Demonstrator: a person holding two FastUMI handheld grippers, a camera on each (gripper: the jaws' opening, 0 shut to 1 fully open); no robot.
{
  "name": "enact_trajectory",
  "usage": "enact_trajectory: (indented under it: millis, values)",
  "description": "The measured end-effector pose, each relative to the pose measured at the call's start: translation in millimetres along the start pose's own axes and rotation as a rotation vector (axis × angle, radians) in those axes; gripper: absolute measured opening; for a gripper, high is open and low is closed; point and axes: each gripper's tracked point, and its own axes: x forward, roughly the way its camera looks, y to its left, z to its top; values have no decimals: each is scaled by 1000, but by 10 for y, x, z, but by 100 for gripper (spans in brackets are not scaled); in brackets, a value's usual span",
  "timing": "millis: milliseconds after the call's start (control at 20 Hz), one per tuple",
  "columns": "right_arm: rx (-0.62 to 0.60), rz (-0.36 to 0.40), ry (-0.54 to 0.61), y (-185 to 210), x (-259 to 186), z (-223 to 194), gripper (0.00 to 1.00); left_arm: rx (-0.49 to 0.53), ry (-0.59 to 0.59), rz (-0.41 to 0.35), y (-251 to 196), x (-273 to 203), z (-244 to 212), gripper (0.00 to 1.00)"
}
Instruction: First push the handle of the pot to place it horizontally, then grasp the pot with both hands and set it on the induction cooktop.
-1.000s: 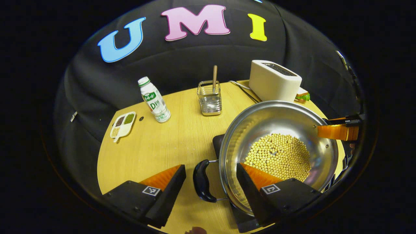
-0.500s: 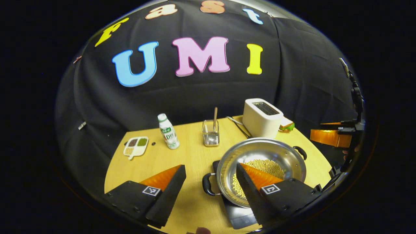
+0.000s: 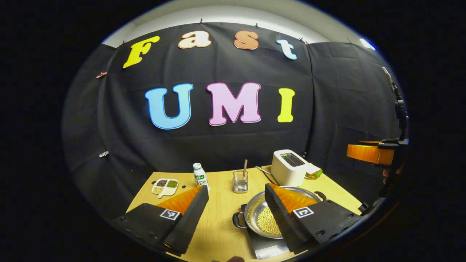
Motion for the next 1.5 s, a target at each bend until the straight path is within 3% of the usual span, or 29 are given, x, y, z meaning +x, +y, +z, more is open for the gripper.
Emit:
enact_trajectory:
  millis: [550,850,900,950,1300,1350,1450,1500]
  values:
    - [-112,-16,-253,197,-557,677,98,-45,-184,118,449,-681,526,97]
    - [-148,-46,-370,179,-846,928,99,-59,-277,122,487,-1005,807,98]
    - [-143,-50,-382,181,-889,966,94,-55,-279,117,479,-1040,832,98]
    - [-135,-52,-394,182,-925,1001,99,-55,-285,117,466,-1070,841,98]
    - [-120,-52,-393,214,-1012,991,98,-44,-300,112,434,-1168,894,100]
    - [-123,-51,-393,222,-1009,991,94,-48,-296,113,429,-1176,876,98]
    - [-123,-47,-383,247,-993,961,99,-54,-287,111,441,-1186,855,98]
    - [-122,-44,-379,256,-988,958,94,-56,-284,112,451,-1182,852,98]
